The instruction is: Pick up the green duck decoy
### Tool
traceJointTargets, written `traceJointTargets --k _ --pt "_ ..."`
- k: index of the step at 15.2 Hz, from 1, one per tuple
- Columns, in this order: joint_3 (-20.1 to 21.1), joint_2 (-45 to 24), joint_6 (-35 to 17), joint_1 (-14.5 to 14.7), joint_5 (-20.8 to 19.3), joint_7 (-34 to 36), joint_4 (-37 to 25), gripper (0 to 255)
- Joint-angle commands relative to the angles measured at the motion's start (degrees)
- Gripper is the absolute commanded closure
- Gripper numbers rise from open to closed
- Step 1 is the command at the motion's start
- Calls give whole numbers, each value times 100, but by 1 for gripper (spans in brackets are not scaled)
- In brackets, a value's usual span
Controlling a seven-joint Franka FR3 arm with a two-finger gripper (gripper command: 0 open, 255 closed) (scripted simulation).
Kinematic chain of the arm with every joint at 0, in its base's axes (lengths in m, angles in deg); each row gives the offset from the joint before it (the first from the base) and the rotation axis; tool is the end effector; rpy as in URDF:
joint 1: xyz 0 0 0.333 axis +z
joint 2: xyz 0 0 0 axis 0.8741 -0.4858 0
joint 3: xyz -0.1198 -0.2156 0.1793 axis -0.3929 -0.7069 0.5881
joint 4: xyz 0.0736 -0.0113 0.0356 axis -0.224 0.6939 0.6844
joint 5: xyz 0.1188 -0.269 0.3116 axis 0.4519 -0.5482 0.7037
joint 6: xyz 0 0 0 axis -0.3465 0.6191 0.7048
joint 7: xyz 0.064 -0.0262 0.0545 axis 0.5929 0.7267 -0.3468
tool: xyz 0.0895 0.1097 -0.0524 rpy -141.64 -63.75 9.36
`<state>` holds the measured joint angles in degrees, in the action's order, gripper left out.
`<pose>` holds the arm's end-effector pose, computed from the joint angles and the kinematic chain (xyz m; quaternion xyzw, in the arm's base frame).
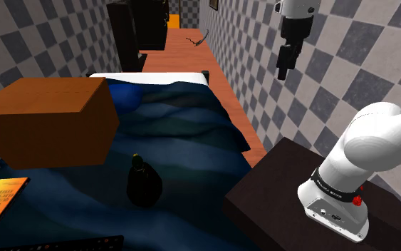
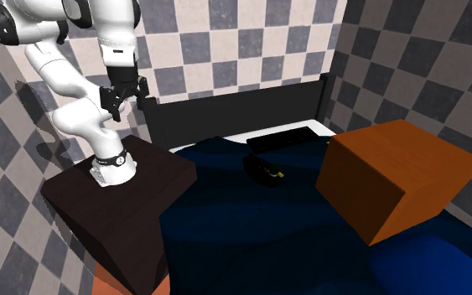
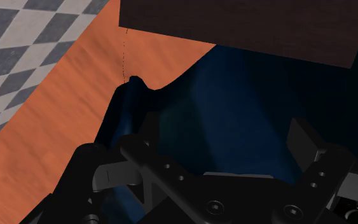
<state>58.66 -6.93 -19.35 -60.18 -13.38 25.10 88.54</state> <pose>0.3303 -0.0041 0.5042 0.9952 0.0689 -0.0505 0.0474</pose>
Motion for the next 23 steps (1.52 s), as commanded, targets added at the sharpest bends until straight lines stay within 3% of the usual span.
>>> traceJointTargets --k 1,13,23 --pt "0 0 0 0 0 0 0 0" --pt "1027 -1558 -1958 339 659 1295 285 0" --pt "1815 -3546 -3387 428 520 2463 -365 0"
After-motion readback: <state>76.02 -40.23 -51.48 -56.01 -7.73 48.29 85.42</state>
